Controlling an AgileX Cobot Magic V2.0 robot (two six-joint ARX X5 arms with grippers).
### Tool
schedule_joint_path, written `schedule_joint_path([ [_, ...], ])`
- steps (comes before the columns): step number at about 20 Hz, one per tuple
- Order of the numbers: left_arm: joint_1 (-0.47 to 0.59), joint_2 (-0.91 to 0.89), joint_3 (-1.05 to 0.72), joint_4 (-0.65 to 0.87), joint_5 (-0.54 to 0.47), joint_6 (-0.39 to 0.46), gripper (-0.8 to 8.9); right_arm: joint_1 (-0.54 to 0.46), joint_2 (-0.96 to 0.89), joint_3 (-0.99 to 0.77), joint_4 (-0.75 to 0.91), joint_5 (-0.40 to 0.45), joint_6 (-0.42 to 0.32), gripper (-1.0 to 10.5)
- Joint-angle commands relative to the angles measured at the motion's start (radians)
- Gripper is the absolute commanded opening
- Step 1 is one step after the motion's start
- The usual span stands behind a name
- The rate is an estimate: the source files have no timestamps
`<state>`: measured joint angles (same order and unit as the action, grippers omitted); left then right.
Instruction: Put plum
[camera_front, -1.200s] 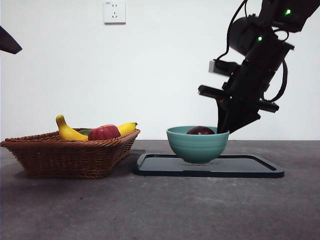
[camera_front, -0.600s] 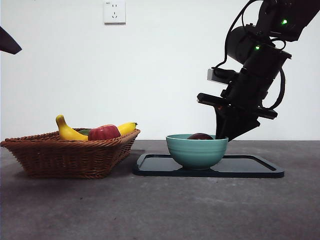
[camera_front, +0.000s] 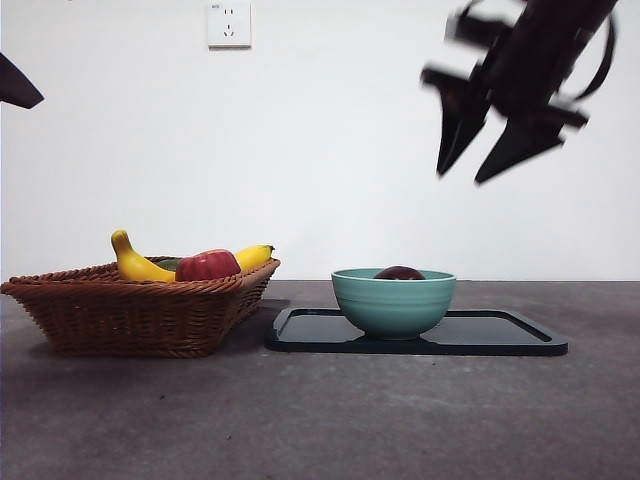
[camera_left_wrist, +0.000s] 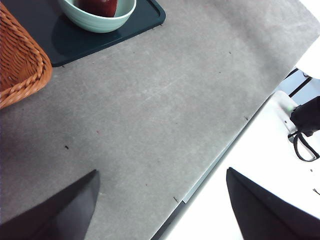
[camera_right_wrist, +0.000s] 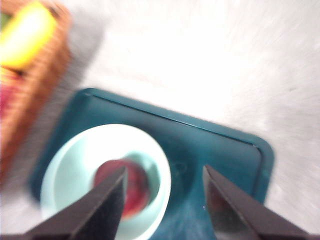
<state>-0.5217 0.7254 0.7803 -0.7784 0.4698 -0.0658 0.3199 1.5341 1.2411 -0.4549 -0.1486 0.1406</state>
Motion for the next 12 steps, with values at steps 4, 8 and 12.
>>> schedule_joint_path([
  [4, -0.004, 0.006, 0.009, 0.014, 0.002, 0.002, 4.03, 0.005, -0.22, 0.022, -0.198, -0.092, -0.03, 2.4],
  [8, -0.004, 0.006, 0.009, 0.015, 0.002, 0.002, 4.03, 0.008, -0.386, -0.031, -0.304, -0.097, -0.048, 2.4],
  [12, -0.004, 0.006, 0.009, 0.015, 0.002, 0.002, 4.03, 0.026, -0.557, -0.149, -0.352, -0.149, -0.049, 2.4],
])
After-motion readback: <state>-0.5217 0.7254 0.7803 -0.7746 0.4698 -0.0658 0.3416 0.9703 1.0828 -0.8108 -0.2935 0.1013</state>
